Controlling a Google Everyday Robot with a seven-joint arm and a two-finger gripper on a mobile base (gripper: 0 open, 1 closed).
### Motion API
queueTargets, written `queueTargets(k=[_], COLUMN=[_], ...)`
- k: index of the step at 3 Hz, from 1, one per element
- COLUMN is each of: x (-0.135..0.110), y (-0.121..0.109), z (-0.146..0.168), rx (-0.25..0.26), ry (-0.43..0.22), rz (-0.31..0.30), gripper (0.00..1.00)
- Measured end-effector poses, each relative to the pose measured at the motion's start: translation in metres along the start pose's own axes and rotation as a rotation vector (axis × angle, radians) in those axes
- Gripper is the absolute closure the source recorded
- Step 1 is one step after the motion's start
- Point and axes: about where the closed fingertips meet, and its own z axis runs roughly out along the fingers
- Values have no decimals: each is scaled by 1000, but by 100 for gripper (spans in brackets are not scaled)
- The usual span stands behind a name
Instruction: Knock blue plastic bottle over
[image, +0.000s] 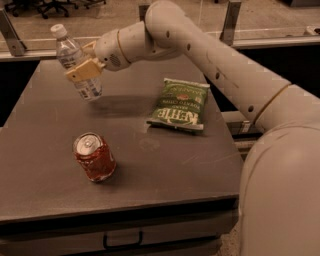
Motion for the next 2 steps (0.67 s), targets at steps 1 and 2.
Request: queueTargets(k=[1,2], x=[-16,-6], y=[-2,-3], z=[-24,-44], rx=[-1,-15], ry=[216,468], rz=[-114,-205], gripper=[100,100])
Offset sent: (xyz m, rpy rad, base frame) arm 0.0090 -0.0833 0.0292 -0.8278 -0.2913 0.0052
